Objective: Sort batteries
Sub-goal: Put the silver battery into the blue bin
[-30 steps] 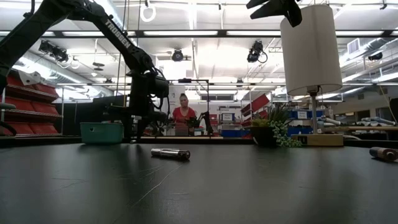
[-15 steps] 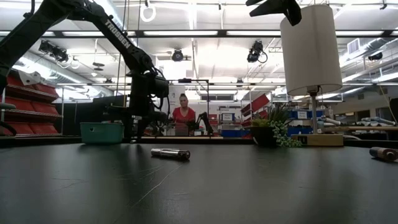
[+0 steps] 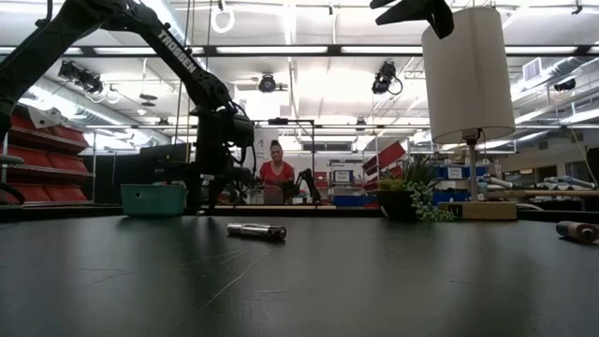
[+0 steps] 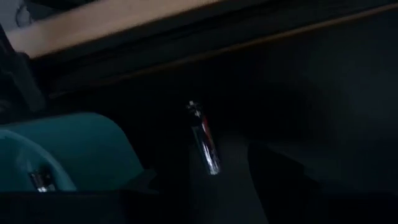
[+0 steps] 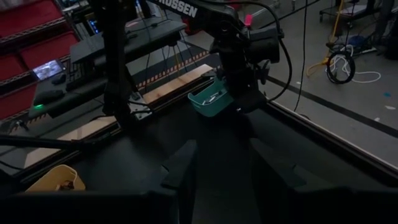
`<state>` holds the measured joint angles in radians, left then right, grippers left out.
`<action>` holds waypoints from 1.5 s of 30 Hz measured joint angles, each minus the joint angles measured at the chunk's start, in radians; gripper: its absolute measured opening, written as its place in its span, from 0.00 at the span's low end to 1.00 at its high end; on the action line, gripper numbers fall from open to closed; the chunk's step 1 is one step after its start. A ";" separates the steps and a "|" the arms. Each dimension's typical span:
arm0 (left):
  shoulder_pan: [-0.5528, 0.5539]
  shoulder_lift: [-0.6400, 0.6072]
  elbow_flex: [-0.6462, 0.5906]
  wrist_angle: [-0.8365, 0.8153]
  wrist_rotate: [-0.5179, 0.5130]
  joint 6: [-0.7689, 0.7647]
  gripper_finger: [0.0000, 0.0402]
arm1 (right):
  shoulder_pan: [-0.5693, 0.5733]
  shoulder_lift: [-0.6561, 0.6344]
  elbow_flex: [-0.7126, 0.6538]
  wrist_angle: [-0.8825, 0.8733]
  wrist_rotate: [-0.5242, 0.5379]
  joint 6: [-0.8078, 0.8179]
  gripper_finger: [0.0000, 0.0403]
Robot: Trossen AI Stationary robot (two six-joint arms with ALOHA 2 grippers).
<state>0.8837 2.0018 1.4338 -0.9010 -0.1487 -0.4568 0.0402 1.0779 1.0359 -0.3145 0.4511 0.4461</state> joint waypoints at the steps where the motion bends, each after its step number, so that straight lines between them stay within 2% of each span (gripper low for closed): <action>1: 0.000 0.001 0.000 0.005 -0.010 0.006 0.43 | 0.000 0.000 0.000 0.000 0.000 0.000 0.32; 5: 0.000 0.009 0.000 0.001 -0.022 0.052 0.43 | 0.000 0.000 0.000 0.000 0.000 -0.002 0.32; 11: -0.015 0.009 0.000 -0.005 -0.037 0.262 0.43 | 0.000 0.000 0.000 0.000 0.000 0.001 0.32; 15: -0.013 0.008 0.000 -0.006 -0.024 0.304 0.43 | 0.000 0.000 0.000 0.001 0.000 0.004 0.32; 21: -0.012 0.008 0.000 -0.011 -0.019 0.446 0.43 | 0.000 0.000 0.000 0.018 0.000 0.007 0.32; 25: -0.006 0.008 0.000 -0.013 -0.002 0.472 0.43 | 0.000 0.000 0.000 0.034 0.000 0.021 0.32; 36: 0.002 0.009 0.000 -0.038 0.022 0.672 0.34 | 0.011 0.000 0.000 0.036 0.000 0.049 0.32; 45: -0.027 0.009 0.000 -0.048 -0.090 0.691 0.33 | 0.013 0.000 0.000 0.036 0.000 0.056 0.32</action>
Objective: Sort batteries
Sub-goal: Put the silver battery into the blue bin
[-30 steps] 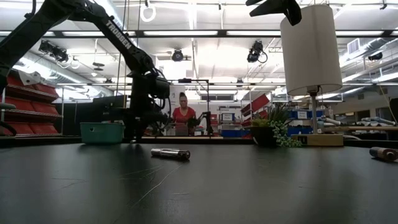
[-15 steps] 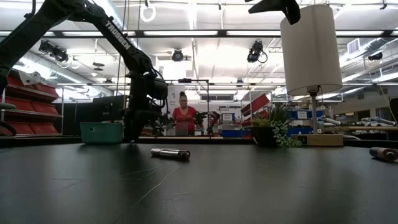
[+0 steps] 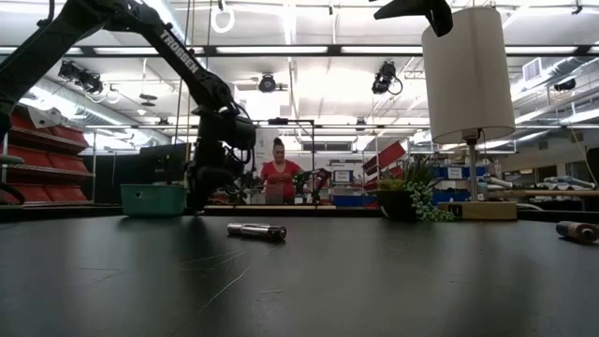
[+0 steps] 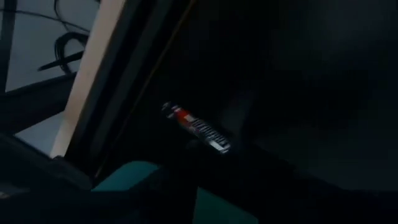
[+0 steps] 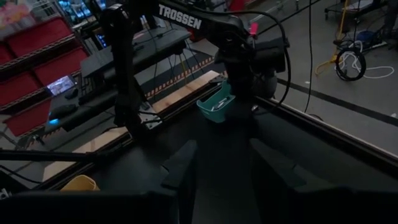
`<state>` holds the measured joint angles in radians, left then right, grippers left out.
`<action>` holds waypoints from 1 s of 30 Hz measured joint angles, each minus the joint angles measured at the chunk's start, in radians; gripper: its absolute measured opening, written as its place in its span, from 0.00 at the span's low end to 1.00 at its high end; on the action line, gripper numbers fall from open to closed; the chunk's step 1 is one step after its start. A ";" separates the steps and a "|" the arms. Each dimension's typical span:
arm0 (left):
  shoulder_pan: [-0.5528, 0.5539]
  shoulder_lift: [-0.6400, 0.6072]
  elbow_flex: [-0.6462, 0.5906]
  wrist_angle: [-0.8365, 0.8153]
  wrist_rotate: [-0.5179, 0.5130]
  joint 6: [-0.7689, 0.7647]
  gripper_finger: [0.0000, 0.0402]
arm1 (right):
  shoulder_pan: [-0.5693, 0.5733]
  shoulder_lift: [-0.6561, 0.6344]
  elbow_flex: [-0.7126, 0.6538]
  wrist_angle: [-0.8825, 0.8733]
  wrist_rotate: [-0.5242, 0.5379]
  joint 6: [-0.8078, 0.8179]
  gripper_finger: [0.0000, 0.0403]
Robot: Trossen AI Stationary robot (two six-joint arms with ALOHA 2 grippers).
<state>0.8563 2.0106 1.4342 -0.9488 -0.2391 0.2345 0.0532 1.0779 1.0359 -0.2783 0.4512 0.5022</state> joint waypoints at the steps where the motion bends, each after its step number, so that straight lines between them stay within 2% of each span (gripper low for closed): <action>1: -0.003 0.000 0.000 0.001 0.006 0.004 0.33 | 0.000 0.000 0.000 0.000 0.000 0.000 0.32; 6: -0.013 0.000 0.000 0.002 0.027 0.018 0.33 | 0.000 0.000 0.000 0.000 0.000 0.000 0.32; 14: -0.015 0.001 0.024 -0.169 0.031 -0.112 0.33 | 0.000 0.000 0.000 0.000 0.000 -0.004 0.32; 18: -0.018 0.001 0.092 -0.193 -0.013 -0.181 0.33 | 0.000 0.000 0.000 0.000 0.000 -0.027 0.32; 23: -0.042 0.006 0.169 -0.199 -0.052 -0.185 0.33 | 0.004 0.000 0.000 0.000 0.000 -0.032 0.32; 30: -0.036 0.130 0.174 -0.264 -0.163 -0.187 0.28 | 0.019 0.000 0.000 0.017 0.000 -0.030 0.32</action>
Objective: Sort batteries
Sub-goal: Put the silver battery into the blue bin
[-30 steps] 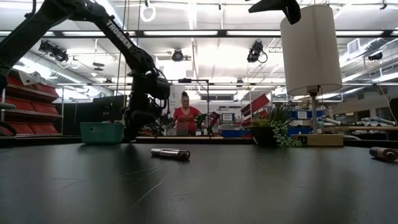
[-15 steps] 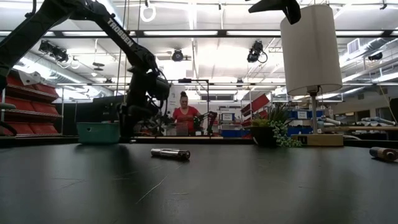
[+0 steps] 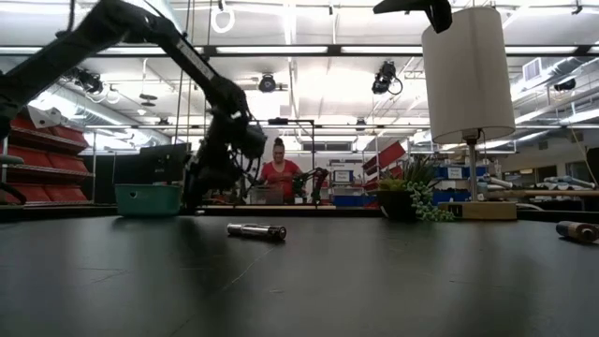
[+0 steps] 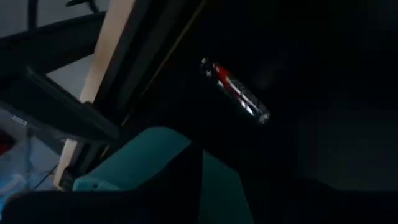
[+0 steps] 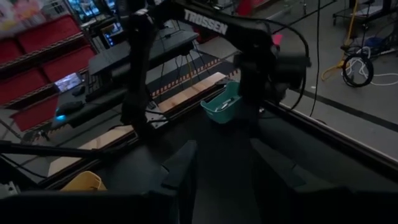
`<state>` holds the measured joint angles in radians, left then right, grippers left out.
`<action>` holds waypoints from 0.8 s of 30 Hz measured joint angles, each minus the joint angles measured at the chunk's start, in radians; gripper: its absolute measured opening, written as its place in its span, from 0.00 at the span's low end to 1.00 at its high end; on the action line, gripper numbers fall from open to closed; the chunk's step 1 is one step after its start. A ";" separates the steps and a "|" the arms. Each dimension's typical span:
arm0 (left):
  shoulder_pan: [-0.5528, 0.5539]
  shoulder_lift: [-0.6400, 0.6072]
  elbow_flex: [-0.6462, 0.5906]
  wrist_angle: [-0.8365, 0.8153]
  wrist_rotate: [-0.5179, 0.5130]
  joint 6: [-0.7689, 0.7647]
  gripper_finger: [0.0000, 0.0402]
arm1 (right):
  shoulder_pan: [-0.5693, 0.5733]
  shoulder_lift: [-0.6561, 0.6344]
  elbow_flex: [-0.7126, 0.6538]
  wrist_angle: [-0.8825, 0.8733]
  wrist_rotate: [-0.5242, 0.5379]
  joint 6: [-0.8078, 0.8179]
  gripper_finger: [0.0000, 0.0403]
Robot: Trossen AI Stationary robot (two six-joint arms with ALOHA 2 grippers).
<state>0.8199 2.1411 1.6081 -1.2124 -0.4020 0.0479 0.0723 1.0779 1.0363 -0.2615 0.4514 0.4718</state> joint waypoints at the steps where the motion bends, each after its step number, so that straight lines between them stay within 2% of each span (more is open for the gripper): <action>1: -0.002 0.013 0.000 0.001 -0.016 0.000 0.28 | 0.001 0.000 0.000 -0.001 0.000 0.004 0.32; 11: -0.010 0.039 0.000 0.116 -0.110 0.081 0.27 | 0.021 0.000 0.000 -0.001 0.023 0.060 0.32; 15: -0.011 0.039 0.000 0.146 -0.070 0.139 0.27 | 0.020 0.000 0.000 -0.001 0.025 0.068 0.32; 24: -0.047 0.039 0.000 0.168 -0.061 0.348 0.27 | 0.020 0.000 0.000 -0.002 0.027 0.068 0.32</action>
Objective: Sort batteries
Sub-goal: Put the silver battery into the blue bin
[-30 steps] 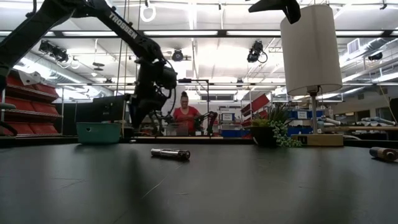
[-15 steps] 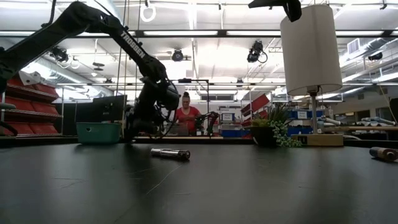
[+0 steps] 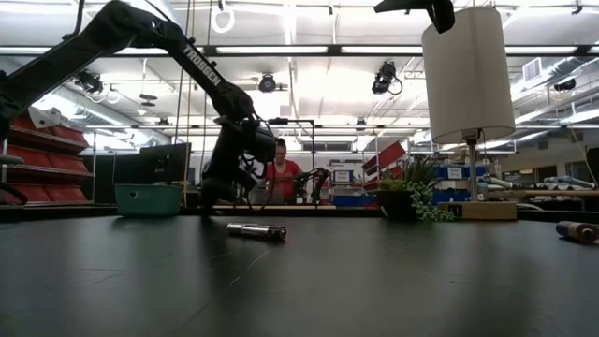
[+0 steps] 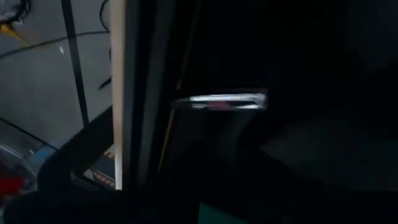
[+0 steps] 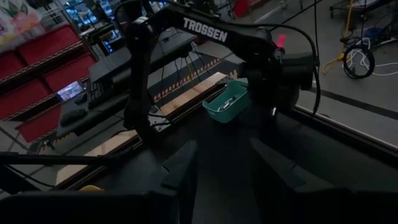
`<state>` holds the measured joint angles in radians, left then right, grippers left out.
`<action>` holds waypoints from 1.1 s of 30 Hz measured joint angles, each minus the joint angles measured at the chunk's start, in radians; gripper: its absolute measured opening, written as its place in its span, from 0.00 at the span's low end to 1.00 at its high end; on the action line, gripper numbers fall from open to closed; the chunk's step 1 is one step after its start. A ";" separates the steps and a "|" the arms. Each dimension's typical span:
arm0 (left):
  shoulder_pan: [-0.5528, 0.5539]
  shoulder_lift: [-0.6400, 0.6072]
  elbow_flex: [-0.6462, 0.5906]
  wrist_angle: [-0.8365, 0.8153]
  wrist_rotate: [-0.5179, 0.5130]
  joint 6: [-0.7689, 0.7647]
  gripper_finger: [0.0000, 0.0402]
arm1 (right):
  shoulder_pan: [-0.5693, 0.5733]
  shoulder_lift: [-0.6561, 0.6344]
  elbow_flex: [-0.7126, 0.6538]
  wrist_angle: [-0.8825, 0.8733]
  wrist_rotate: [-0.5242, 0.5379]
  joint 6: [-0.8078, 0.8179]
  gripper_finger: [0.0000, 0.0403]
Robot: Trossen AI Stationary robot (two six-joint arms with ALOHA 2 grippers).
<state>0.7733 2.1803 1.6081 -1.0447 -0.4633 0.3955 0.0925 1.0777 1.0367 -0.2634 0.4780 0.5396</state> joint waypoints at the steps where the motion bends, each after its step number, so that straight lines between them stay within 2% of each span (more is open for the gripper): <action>1: -0.006 0.000 0.000 0.001 0.001 0.006 0.27 | 0.000 0.000 0.000 0.000 0.000 0.000 0.32; 5: -0.031 0.000 0.000 -0.022 0.000 -0.044 0.27 | 0.000 0.000 0.000 0.000 0.000 -0.001 0.32; 8: -0.040 -0.006 0.000 -0.105 0.007 -0.172 0.25 | 0.000 0.000 0.000 0.000 0.000 -0.011 0.32; 12: -0.031 -0.067 0.000 -0.161 0.082 -0.329 0.23 | 0.000 0.000 0.000 0.000 0.000 -0.036 0.32; 16: -0.032 -0.178 0.000 -0.108 0.149 -0.463 0.20 | 0.002 0.000 0.000 0.001 -0.010 -0.067 0.32; 21: -0.010 -0.232 -0.007 0.023 0.280 -0.761 0.21 | 0.029 0.000 0.000 0.018 -0.016 -0.093 0.32; 24: 0.003 -0.210 -0.009 0.085 0.335 -0.862 0.27 | 0.050 0.000 0.000 0.042 -0.016 -0.095 0.32; 29: 0.011 -0.186 -0.009 0.129 0.339 -0.970 0.46 | 0.077 0.000 0.000 0.052 -0.011 -0.098 0.32; 33: 0.031 -0.148 -0.010 0.120 0.344 -1.098 0.58 | 0.082 0.000 0.000 0.053 0.034 -0.093 0.32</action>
<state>0.8046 2.0326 1.5986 -0.9250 -0.1195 -0.7025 0.1749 1.0779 1.0367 -0.2103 0.5121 0.4467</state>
